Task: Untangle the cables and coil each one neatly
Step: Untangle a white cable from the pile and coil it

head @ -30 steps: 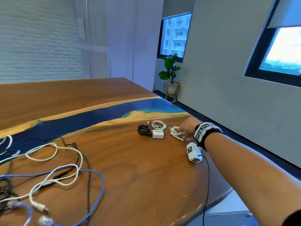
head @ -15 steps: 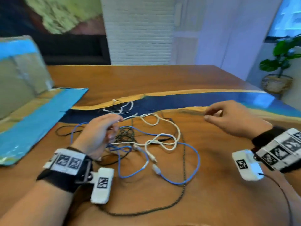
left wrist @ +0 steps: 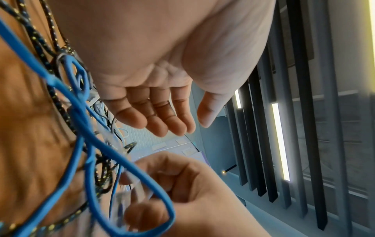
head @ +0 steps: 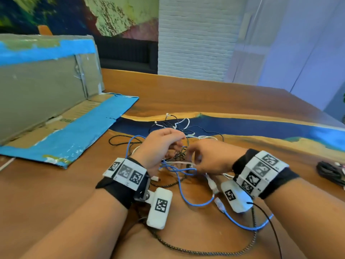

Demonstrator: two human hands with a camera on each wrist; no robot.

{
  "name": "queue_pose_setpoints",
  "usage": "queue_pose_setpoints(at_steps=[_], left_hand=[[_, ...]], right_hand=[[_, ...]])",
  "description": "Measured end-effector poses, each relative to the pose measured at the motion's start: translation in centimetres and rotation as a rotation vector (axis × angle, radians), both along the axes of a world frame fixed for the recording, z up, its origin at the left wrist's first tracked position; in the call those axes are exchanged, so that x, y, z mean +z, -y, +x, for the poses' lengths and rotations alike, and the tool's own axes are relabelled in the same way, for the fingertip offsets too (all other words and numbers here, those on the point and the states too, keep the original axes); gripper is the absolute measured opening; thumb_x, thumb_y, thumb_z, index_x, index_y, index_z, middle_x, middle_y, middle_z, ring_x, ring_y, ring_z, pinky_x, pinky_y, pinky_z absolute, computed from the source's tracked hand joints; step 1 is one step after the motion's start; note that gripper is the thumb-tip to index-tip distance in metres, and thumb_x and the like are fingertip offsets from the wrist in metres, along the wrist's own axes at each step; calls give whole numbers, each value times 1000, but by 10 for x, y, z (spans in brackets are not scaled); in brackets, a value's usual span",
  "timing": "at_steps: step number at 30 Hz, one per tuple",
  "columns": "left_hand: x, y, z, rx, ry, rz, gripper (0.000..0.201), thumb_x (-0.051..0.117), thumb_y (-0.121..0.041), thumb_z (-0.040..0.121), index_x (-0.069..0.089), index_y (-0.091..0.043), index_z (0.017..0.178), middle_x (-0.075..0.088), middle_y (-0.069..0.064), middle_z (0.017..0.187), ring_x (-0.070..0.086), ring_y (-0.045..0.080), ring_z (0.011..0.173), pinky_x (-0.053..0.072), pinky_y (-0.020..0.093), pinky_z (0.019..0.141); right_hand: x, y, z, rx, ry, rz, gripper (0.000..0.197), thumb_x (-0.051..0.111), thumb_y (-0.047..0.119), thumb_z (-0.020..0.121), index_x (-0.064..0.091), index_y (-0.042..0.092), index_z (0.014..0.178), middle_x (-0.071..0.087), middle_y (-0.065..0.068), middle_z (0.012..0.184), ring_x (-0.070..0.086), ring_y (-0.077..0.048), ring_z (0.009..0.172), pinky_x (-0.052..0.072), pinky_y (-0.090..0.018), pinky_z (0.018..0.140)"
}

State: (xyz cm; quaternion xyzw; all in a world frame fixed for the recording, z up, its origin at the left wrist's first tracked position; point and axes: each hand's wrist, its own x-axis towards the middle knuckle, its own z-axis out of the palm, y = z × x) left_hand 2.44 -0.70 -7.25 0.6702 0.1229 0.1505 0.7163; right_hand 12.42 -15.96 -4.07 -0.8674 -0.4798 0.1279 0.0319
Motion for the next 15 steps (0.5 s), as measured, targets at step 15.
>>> queue_pose_setpoints(at_steps=[15], left_hand=[[9, -16, -7, 122, 102, 185, 37, 68, -34, 96, 65, -22, 61, 55, 3, 65, 52, 19, 72, 37, 37, 73]], right_hand=[[-5, 72, 50, -363, -459, 1652, 18, 63, 8, 98, 74, 21, 93, 71, 0, 74, 52, -15, 50, 49, -27, 49]])
